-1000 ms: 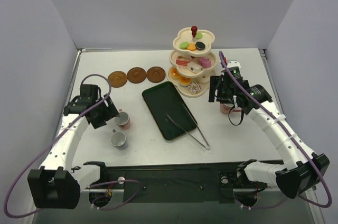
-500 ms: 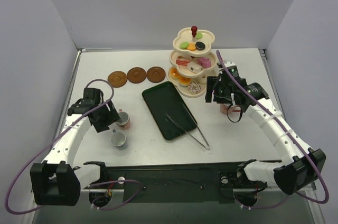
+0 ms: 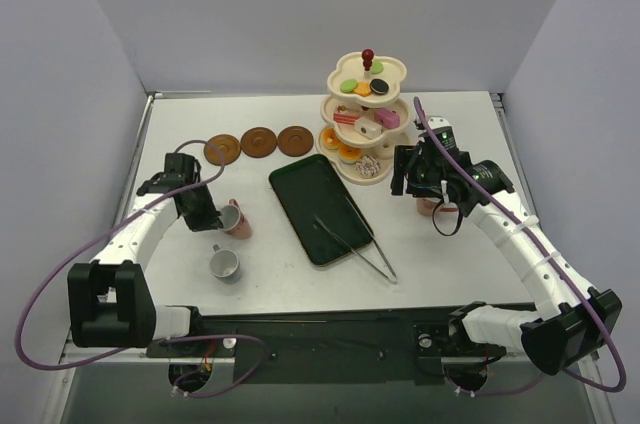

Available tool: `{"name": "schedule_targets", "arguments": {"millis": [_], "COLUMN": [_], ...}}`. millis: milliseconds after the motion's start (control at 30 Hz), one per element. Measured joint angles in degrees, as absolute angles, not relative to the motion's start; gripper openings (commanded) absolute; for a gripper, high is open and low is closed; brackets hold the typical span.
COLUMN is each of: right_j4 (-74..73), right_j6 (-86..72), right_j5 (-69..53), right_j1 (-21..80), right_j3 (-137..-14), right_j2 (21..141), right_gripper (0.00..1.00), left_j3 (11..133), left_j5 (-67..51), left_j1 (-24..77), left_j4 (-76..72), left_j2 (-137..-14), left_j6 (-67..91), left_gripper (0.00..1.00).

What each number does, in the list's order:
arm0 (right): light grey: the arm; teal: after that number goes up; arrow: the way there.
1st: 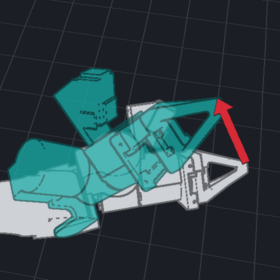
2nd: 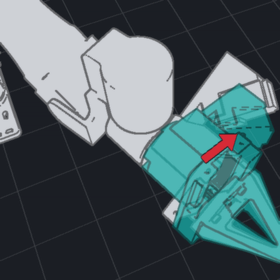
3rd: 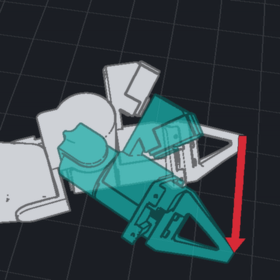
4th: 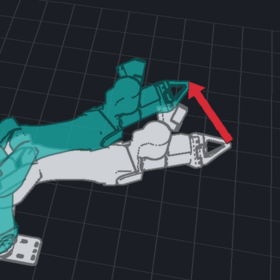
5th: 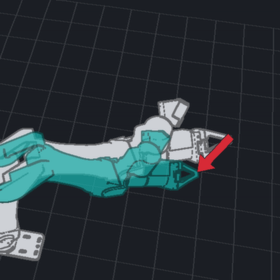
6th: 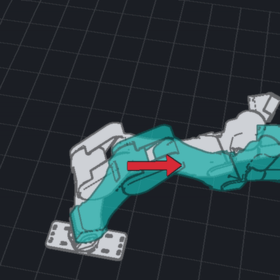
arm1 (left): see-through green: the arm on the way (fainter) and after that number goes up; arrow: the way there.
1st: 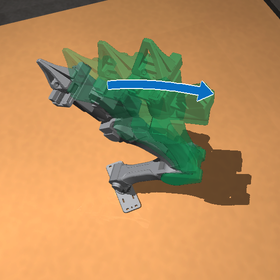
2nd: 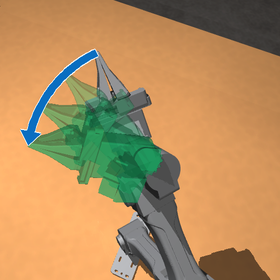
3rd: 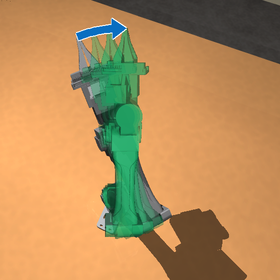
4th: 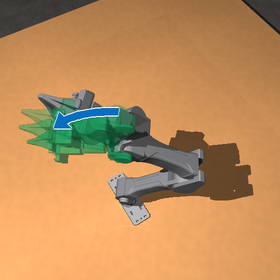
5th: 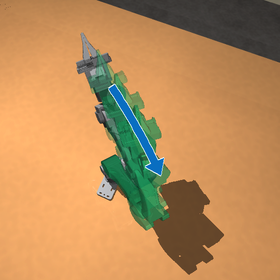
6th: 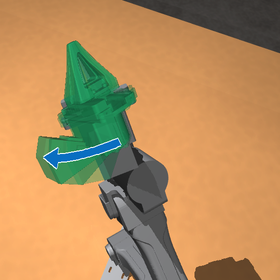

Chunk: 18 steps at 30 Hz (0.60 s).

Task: Serve the afternoon tea

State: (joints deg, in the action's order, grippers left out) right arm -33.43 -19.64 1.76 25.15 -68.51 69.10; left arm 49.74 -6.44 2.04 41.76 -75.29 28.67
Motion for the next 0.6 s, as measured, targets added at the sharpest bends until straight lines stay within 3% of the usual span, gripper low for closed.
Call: {"name": "schedule_targets", "arguments": {"millis": [600], "right_j4": [-33.12], "right_j6": [-17.45], "right_j5": [5.78], "right_j1": [25.15], "right_j3": [-68.51], "right_j2": [69.10], "right_gripper": [0.64], "left_j3": [58.67], "left_j5": [-16.67], "left_j1": [1.43], "left_j4": [38.46], "left_j2": [-78.08], "left_j6": [-1.28], "left_gripper": [0.00]}}
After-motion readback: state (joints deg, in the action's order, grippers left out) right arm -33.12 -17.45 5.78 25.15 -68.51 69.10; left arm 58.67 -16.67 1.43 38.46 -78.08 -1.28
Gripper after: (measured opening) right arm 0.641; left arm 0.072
